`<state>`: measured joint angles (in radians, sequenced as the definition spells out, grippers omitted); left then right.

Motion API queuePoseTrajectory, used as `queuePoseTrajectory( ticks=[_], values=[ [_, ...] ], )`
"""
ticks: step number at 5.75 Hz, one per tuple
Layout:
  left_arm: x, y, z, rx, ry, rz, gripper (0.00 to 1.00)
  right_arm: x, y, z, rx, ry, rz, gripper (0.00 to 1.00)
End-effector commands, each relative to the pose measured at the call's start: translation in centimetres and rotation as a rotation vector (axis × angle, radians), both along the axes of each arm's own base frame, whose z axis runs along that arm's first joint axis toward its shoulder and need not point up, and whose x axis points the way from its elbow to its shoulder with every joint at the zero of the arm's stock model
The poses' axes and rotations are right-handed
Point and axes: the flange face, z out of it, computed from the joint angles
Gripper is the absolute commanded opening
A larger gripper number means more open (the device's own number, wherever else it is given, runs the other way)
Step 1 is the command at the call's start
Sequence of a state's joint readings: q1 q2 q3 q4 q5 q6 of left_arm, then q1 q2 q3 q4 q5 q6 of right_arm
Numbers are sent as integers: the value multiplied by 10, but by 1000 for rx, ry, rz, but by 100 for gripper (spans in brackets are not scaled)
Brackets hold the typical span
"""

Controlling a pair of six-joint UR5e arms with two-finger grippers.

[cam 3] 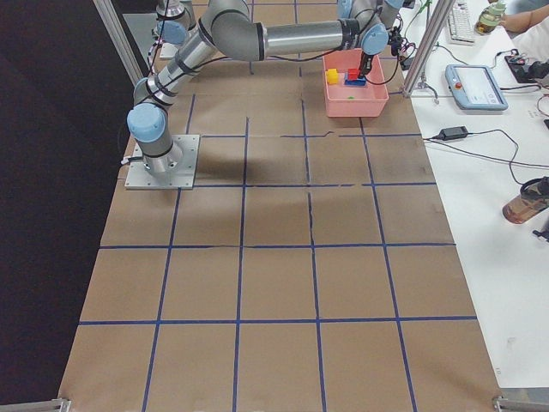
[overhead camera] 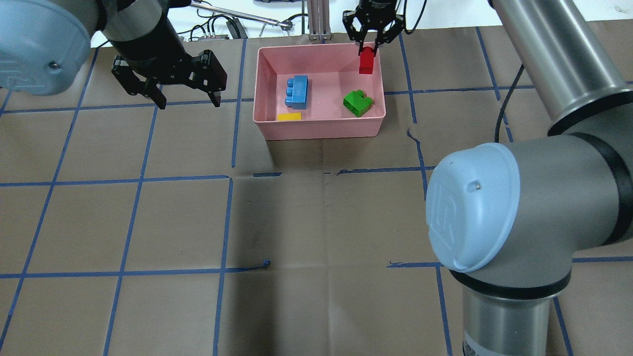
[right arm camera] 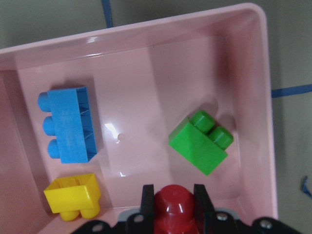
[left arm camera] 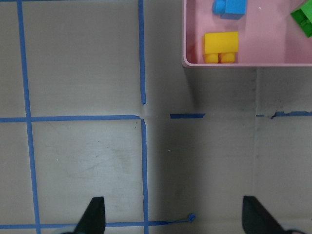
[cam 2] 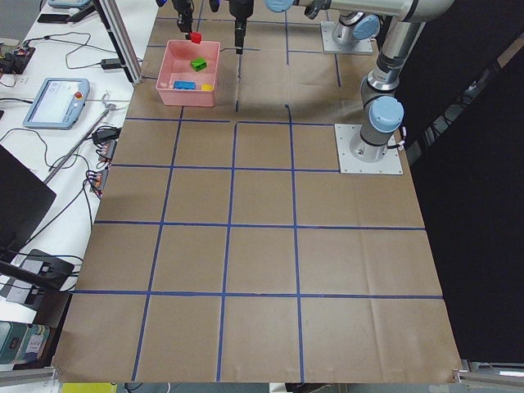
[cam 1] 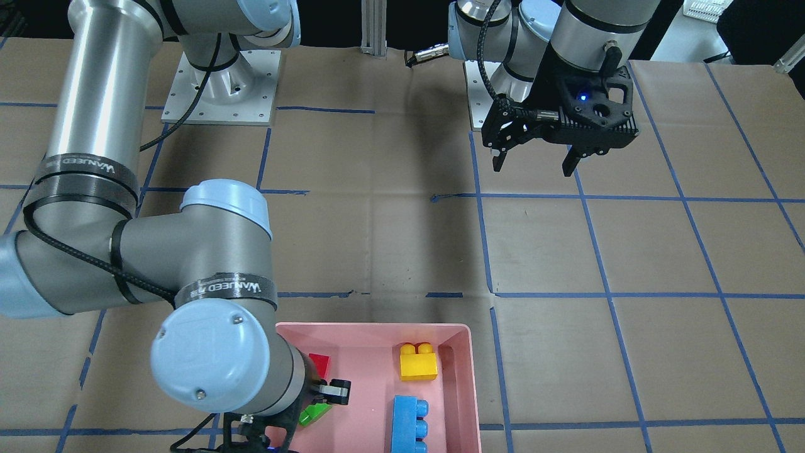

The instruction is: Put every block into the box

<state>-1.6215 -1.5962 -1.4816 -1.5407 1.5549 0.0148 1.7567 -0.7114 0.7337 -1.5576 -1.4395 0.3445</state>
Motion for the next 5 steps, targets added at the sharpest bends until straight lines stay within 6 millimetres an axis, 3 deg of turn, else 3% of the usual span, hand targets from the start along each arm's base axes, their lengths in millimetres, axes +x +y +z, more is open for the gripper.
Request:
queuePoseTrajectory(
  ticks=[1,2,3,4,5],
  values=[
    [1,1,14,-50,0,-2,100,11,-2,-18,-2,-10,-16,99],
    [2,6,14,-41,-5,-1,100,10,2,-15,11,-4,-12,100],
    [6,9,9,0,-37,4,100,-1,11,7,43,10,-10,100],
    [6,7,7,0,-33,6,100,-26,24,28,109,16,77,100],
    [8,1,10,-7,-36,9,100,-72,48,61,221,27,118,99]
  ],
)
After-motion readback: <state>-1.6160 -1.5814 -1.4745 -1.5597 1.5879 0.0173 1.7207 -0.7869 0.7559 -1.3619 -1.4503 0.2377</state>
